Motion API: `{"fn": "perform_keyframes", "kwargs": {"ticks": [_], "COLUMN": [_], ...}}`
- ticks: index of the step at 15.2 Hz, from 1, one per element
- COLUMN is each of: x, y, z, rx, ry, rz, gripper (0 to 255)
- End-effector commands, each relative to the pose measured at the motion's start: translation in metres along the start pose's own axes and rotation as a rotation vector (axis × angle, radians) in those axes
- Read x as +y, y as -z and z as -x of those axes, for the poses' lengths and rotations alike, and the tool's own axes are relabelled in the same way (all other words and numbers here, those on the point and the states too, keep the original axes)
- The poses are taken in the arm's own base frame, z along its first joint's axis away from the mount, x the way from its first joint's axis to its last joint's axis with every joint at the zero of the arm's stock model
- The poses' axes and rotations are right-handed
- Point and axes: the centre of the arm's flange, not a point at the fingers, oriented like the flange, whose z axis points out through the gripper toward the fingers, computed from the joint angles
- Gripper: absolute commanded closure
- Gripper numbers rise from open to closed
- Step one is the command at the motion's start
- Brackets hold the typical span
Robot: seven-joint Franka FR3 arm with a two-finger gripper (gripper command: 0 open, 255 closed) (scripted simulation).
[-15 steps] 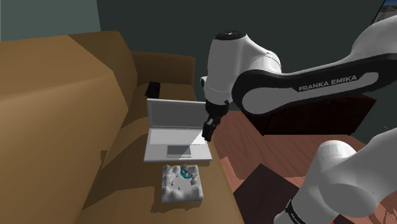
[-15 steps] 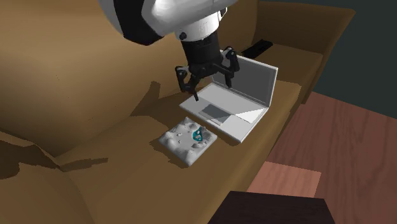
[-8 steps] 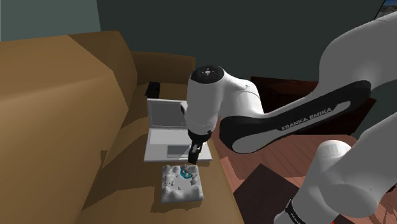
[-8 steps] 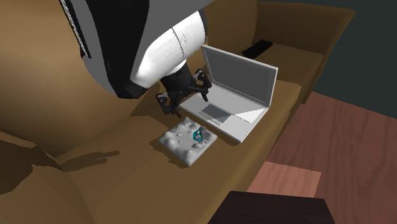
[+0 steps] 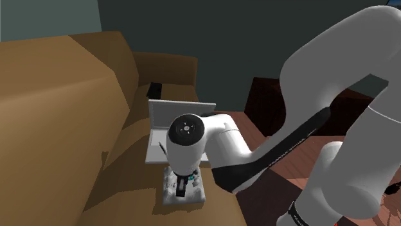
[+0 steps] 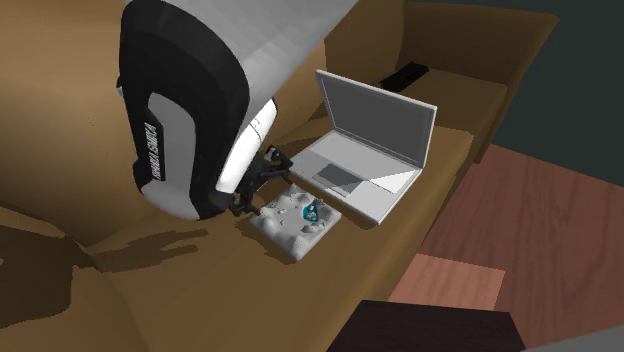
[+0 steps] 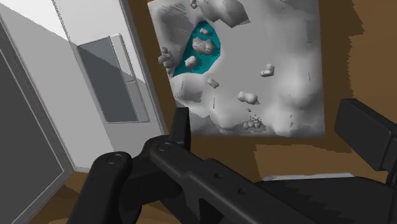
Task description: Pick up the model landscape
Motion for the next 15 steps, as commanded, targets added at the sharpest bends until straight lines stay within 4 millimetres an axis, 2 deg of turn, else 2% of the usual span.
{"fn": "perform_keyframes", "kwargs": {"ticks": [1,3,10,13,14,15], "x": [-0.024,-0.047,-0.063,-0.064,-0.064,-0.064], "y": [-0.015,-0.03,-0.063,-0.066,-0.066,-0.066], "z": [-0.008,-0.014,-0.014,-0.014,-0.014,-0.014], "rx": [0.017,0.03,0.03,0.03,0.03,0.03], "ry": [0.054,0.105,0.105,0.105,0.105,0.105], "rz": [0.023,0.044,0.044,0.044,0.044,0.044], "gripper": [0,0,0,0,255,255]}}
